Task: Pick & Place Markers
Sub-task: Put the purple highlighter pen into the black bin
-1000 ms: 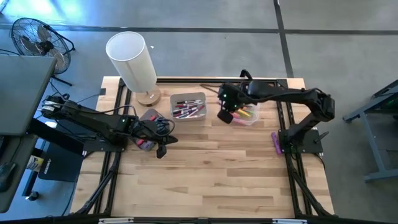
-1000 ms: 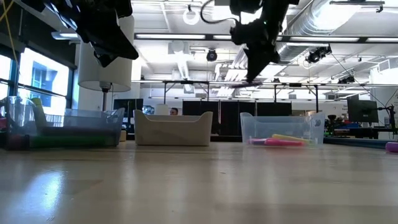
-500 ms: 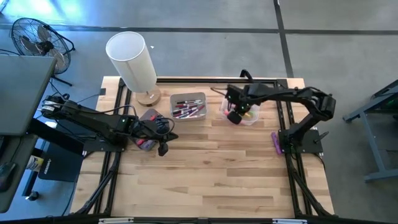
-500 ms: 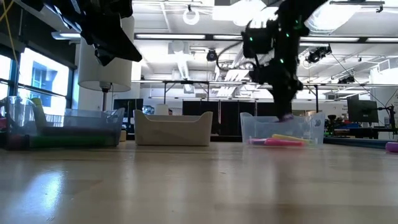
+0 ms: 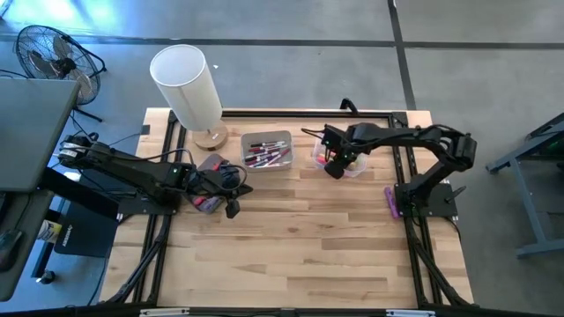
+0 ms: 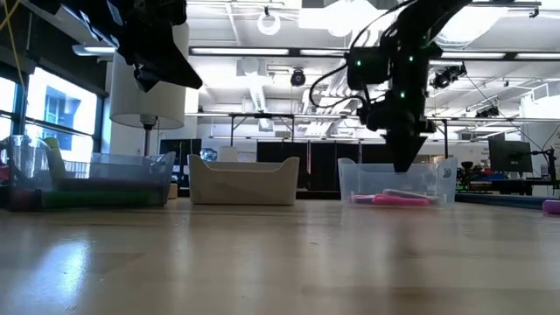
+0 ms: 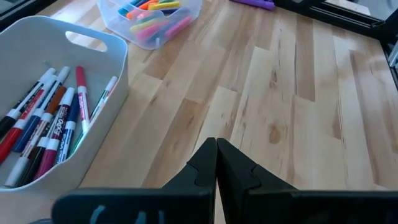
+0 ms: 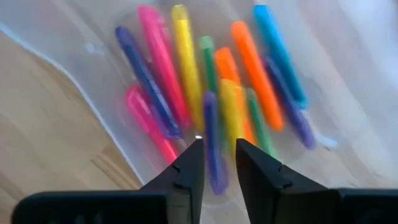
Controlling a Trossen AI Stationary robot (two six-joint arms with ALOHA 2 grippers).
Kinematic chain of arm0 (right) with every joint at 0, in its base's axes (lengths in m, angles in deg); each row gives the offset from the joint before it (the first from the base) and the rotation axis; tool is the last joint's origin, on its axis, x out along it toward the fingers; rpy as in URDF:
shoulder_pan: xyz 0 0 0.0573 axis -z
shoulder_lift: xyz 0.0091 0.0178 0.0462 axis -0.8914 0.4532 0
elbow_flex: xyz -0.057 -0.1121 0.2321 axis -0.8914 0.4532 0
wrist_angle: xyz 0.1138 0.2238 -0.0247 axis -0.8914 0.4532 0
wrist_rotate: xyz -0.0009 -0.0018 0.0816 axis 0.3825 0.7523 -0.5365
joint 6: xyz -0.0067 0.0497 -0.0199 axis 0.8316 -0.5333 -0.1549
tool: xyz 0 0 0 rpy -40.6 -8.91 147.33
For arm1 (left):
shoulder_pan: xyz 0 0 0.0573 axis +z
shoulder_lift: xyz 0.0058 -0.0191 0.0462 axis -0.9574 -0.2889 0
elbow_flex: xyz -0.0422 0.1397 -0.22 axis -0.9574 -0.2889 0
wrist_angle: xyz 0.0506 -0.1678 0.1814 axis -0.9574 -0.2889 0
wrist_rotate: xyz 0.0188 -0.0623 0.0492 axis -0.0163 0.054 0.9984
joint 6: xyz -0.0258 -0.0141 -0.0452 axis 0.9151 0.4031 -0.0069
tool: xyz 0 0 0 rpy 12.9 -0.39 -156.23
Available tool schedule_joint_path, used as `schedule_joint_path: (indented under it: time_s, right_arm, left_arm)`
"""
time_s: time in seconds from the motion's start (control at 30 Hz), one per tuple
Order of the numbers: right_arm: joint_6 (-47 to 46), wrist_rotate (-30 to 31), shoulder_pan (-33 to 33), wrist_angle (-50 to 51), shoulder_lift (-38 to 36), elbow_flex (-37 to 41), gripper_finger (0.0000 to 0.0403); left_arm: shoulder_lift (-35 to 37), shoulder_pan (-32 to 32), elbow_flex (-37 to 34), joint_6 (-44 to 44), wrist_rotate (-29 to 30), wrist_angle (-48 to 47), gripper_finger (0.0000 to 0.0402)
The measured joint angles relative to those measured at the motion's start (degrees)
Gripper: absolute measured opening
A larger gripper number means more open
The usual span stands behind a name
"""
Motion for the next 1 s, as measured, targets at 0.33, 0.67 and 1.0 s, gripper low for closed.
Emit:
schedule_joint_path:
  time_s: [0.33,0.67,1.0]
  right_arm:
    - [-16.99,2.21,-1.01,16.02,-10.13,-5.11,0.0073]
    - [-43.36,0.26,-14.61,25.10,-23.79,2.42,0.0032]
    - [-61.40,-2.79,-32.17,25.16,-21.46,7.16,0.0007]
  left_arm:
    - [0.00,0.00,0.00,0.00,0.00,0.00,0.0001]
    - [0.00,0.01,0.00,0.00,-0.04,-0.09,0.0001]
    - [0.00,0.00,-0.02,-2.09,0.81,-0.02,0.0001]
